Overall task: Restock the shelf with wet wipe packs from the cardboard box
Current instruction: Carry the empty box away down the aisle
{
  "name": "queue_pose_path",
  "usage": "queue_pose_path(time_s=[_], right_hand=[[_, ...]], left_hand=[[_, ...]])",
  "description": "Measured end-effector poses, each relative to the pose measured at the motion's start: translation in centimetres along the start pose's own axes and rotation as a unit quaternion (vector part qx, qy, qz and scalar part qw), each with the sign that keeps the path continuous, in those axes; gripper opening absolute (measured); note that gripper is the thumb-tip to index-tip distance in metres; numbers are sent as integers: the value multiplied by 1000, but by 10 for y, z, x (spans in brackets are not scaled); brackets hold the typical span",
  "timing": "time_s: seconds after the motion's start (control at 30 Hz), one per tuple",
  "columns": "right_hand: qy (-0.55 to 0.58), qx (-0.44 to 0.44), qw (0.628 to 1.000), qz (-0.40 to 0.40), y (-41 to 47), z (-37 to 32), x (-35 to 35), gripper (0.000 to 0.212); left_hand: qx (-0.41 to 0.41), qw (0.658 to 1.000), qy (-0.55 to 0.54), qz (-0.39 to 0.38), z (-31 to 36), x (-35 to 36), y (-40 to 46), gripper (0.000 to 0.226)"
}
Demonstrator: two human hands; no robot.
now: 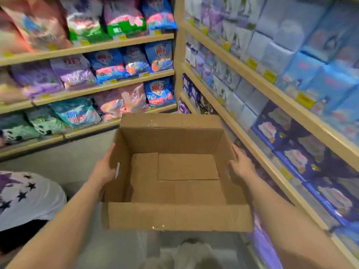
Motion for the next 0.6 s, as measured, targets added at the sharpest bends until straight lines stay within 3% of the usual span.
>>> queue_pose_path(time_s=[0.13, 0.33, 0.47, 0.6], right_hand=[[25, -6, 999, -27, 91, -34, 49, 67], [62, -33, 996, -64, 250, -72, 140, 70], [56, -8, 993, -105, 355, -88, 203, 73], [28, -44, 990, -128, 452, -108, 265, 78]], left_hand=[[7, 1000, 11, 4, -22, -9, 105, 84], [-11, 1000, 12, 22, -40, -3, 268, 78], [-44, 999, 1, 26, -63, 14, 359, 83], [-69, 998, 1, 5, -94, 40, 448, 85]])
Point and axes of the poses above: each hand's wrist, its own y-axis towards the middle knuckle, its own x-axis out of the palm, z = x × y, the point moved 10 cm from there along y, towards the middle knuckle, and after that the axes turned 15 degrees about y, right-handed, at the moved point
